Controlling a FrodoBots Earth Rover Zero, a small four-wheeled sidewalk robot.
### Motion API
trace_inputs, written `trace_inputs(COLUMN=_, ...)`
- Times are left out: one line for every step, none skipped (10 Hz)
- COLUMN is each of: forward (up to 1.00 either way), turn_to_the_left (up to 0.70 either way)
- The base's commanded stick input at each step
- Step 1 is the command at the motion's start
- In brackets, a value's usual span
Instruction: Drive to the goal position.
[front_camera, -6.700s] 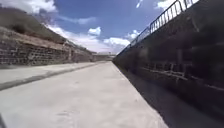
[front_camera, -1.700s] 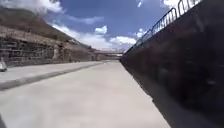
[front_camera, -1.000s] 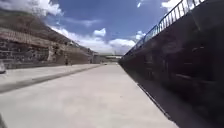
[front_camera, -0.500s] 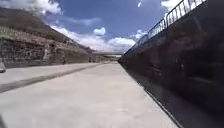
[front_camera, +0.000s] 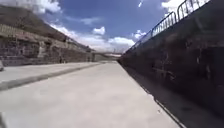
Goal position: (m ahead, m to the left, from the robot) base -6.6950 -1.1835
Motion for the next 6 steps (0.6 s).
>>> trace_inputs(forward=1.0, turn_to_the_left=0.0)
trace_inputs(forward=1.0, turn_to_the_left=0.0)
trace_inputs(forward=1.0, turn_to_the_left=0.0)
trace_inputs(forward=1.0, turn_to_the_left=0.0)
trace_inputs(forward=1.0, turn_to_the_left=0.0)
trace_inputs(forward=1.0, turn_to_the_left=0.0)
